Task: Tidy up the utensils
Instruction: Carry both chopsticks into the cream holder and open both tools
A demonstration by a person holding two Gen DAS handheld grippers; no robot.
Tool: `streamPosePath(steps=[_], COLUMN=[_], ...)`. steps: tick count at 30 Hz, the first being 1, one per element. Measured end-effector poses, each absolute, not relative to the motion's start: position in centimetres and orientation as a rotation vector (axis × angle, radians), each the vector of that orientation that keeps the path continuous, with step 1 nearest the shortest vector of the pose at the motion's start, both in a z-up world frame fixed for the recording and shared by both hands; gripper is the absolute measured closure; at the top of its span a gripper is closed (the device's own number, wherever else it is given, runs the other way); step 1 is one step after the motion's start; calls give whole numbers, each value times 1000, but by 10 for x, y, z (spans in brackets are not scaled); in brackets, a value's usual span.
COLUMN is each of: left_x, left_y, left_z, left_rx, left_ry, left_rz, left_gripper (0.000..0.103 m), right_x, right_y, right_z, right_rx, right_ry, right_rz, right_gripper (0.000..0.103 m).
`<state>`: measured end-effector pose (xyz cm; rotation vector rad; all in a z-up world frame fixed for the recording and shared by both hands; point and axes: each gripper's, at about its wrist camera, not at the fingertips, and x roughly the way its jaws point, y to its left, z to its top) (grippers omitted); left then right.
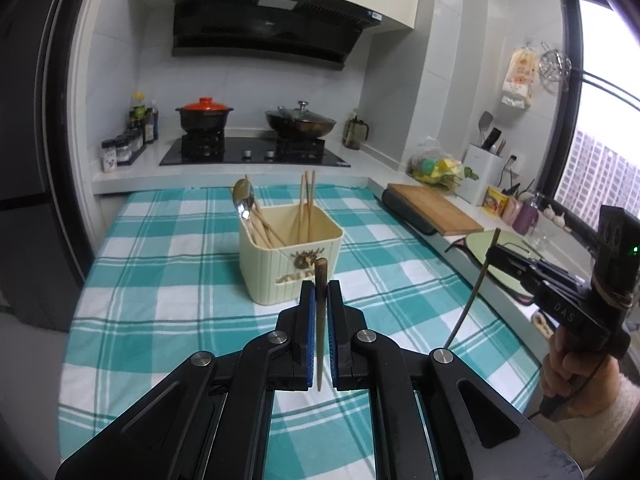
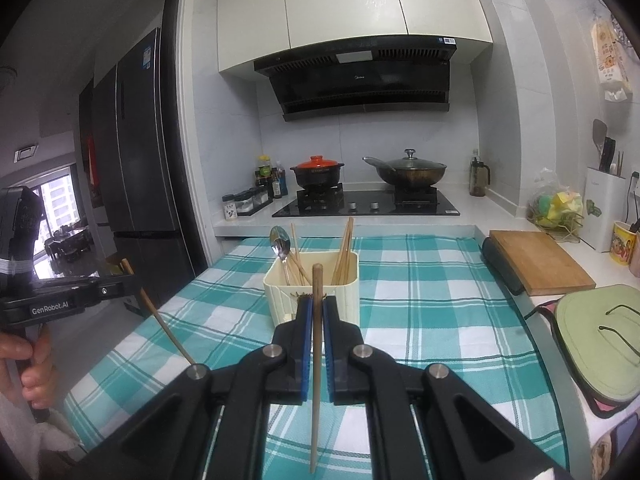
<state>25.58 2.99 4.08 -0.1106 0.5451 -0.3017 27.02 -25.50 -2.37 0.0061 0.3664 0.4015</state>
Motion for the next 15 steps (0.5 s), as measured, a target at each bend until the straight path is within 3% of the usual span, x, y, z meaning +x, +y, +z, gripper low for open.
streamPosePath(steps=[15], left_x=[298], left_y=[42], left_z=[102], left_rx=[-162], left_ry=[486], left_rz=[-337], left_gripper=[99], right_x=[316], right_y=[-248], right_z=[2], right_rx=[4], right_ry=[382], right_rz=[423], right_gripper=[98])
